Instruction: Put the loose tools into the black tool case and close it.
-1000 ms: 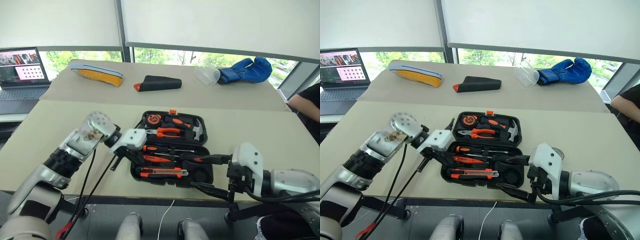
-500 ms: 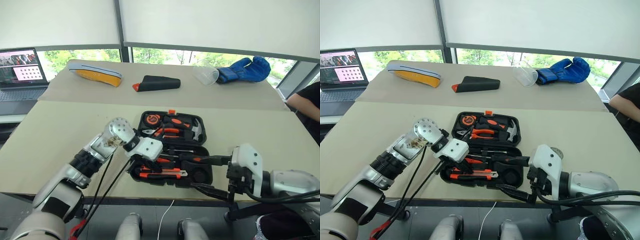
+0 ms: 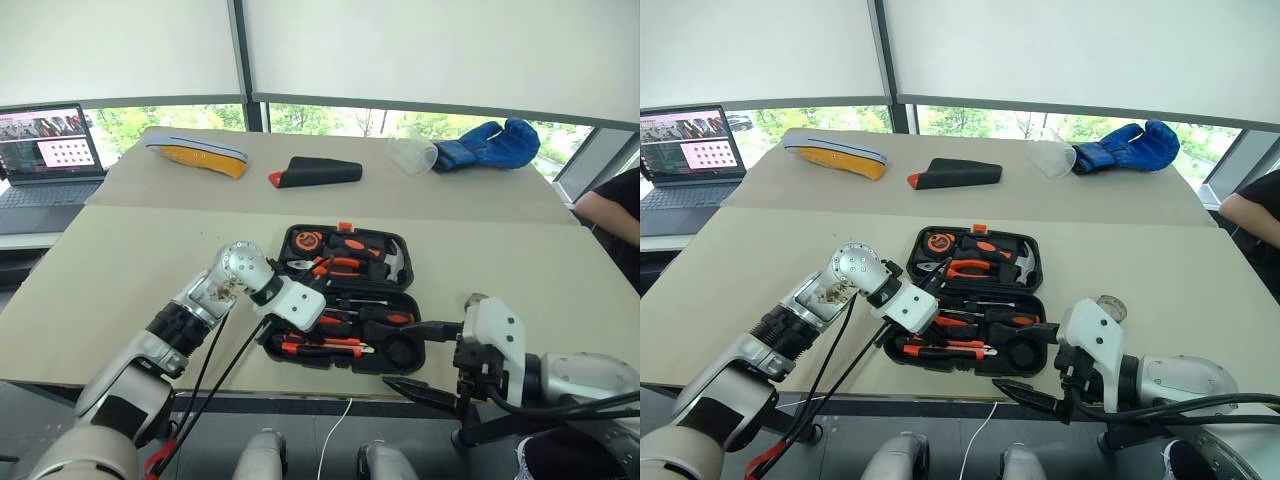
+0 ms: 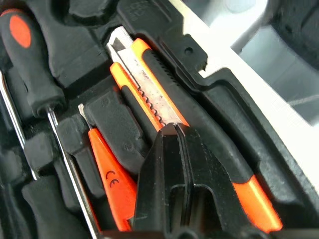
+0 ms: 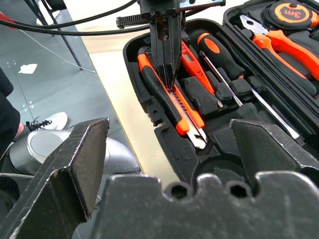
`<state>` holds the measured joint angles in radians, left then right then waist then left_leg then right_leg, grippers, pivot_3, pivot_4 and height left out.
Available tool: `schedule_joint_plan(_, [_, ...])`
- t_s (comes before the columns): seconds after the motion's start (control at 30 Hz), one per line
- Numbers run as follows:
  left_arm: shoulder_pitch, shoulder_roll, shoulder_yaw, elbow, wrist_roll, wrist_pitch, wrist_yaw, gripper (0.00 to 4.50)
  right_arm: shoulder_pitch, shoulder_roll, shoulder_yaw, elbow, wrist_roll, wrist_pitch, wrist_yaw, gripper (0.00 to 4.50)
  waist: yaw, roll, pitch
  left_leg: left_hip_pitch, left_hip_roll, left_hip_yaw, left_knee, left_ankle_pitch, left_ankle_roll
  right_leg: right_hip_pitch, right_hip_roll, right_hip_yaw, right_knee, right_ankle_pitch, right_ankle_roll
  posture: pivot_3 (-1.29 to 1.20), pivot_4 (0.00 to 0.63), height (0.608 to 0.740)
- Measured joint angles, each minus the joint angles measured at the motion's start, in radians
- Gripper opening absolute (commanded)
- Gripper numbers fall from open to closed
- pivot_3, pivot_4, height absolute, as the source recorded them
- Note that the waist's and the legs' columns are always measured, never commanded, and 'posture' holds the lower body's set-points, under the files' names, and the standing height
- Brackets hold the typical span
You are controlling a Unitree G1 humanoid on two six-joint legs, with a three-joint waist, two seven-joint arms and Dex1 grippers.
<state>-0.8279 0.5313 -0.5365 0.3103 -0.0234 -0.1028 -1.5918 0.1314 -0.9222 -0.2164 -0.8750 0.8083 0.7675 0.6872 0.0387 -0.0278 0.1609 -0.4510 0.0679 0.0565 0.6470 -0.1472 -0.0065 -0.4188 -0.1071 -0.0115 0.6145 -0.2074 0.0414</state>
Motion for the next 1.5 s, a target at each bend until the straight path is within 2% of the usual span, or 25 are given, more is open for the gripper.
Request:
schedule_joint_plan(0.1, [-0.001, 0.002, 0.016, -0.005, -0.033, 0.042, -0.014, 0.02, -0.002, 0.000, 0.000, 0.001, 0.000, 0.000, 0.003, 4.50, -0.002, 0.000, 0.000, -0.004, 0.000, 0.000, 0.000, 0.001, 0.001, -0.003, 0.000, 0.000, 0.001, 0.000, 0.000, 0.00, 0.150, 0.740])
schedule_joint_plan(0.23, [-0.010, 0.071, 0.007, -0.063, -0.092, 0.046, -0.019, 0.02, -0.004, -0.001, 0.000, 0.002, -0.001, 0.000, 0.010, 4.50, -0.006, 0.000, 0.000, -0.005, 0.000, 0.000, -0.001, 0.001, 0.002, -0.004, 0.001, 0.001, 0.000, -0.001, 0.000, 0.00, 0.150, 0.740])
schedule_joint_plan(0.37, [-0.010, 0.111, -0.041, -0.082, -0.088, 0.001, -0.019, 0.02, -0.005, -0.001, 0.001, 0.002, -0.002, 0.000, 0.011, 4.50, -0.002, 0.000, 0.000, -0.005, 0.000, 0.000, -0.001, 0.001, 0.002, -0.004, 0.001, 0.001, -0.001, -0.001, 0.000, 0.00, 0.150, 0.740])
schedule_joint_plan(0.63, [-0.008, 0.066, -0.060, -0.020, 0.003, -0.248, -0.017, 0.02, -0.013, -0.001, 0.003, 0.002, -0.005, 0.000, 0.010, 4.50, 0.004, 0.001, -0.001, -0.003, -0.001, 0.000, 0.000, 0.001, 0.001, 0.000, 0.001, 0.001, -0.001, -0.001, 0.000, 0.00, 0.150, 0.740])
schedule_joint_plan(0.8, [-0.025, 0.019, -0.038, 0.035, 0.003, -0.215, -0.016, 0.02, 0.005, -0.001, -0.005, 0.002, -0.004, 0.000, 0.005, 4.50, 0.009, 0.002, -0.001, -0.003, -0.002, 0.000, 0.000, -0.001, -0.002, -0.001, 0.001, 0.001, -0.003, -0.001, 0.000, 0.00, 0.150, 0.740])
schedule_joint_plan(0.93, [-0.041, 0.043, -0.029, 0.046, -0.097, 0.002, -0.019, 0.91, 0.044, -0.005, -0.051, -0.002, 0.000, 0.003, -0.001, 4.50, 0.000, 0.001, -0.001, -0.008, -0.001, 0.000, 0.001, 0.000, -0.001, -0.002, 0.001, 0.002, -0.001, 0.000, 0.001, 0.00, 0.150, 0.740])
schedule_joint_plan(0.97, [-0.053, 0.066, -0.031, 0.040, -0.149, 0.064, -0.019, 1.33, 0.056, -0.008, -0.065, -0.003, 0.001, 0.006, -0.001, 4.50, -0.001, 0.000, 0.000, -0.009, -0.001, -0.001, 0.001, 0.002, 0.003, -0.002, 0.001, 0.002, 0.001, 0.000, 0.001, 0.00, 0.150, 0.740])
schedule_joint_plan(1.07, [-0.119, 0.126, 0.004, 0.027, -0.301, 0.223, -0.019, 2.23, 0.087, -0.010, -0.138, 0.000, 0.019, 0.031, -0.014, 4.50, -0.005, 0.000, 0.000, -0.008, -0.001, -0.002, 0.001, 0.004, 0.006, -0.003, 0.001, 0.002, 0.003, 0.000, 0.001, 0.00, 0.150, 0.740])
schedule_joint_plan(1.13, [-0.151, 0.131, 0.066, 0.023, -0.384, 0.315, -0.019, 3.07, 0.096, -0.012, -0.191, 0.018, 0.035, 0.052, -0.021, 4.50, -0.004, 0.000, 0.000, -0.008, -0.001, -0.002, 0.000, 0.004, 0.007, -0.003, 0.002, 0.002, 0.002, 0.000, 0.000, 0.00, 0.150, 0.740])
schedule_joint_plan(1.27, [-0.151, 0.131, 0.167, -0.001, -0.501, 0.492, -0.018, 4.42, 0.095, -0.043, -0.220, 0.121, -0.001, 0.070, -0.016, 4.50, -0.006, 0.000, 0.000, -0.008, -0.001, -0.001, 0.000, 0.005, 0.007, -0.003, 0.002, 0.002, 0.001, -0.001, 0.001, 0.00, 0.150, 0.740])
schedule_joint_plan(1.37, [-0.135, 0.128, 0.208, -0.046, -0.501, 0.511, -0.007, 4.42, 0.024, -0.078, -0.177, 0.255, -0.073, 0.069, -0.017, 4.50, -0.012, 0.000, 0.000, -0.008, -0.001, -0.001, 0.001, 0.005, 0.007, -0.003, 0.002, 0.002, 0.000, -0.001, 0.001, 0.00, 0.150, 0.740])
schedule_joint_plan(1.5, [-0.095, 0.097, 0.225, -0.081, -0.491, 0.534, 0.014, 4.42, -0.133, -0.091, -0.017, 0.519, -0.219, 0.035, -0.017, 4.50, -0.020, -0.001, 0.001, -0.008, -0.001, -0.001, 0.001, 0.005, 0.007, -0.003, 0.002, 0.002, 0.001, -0.001, 0.001, 0.00, 0.150, 0.740])
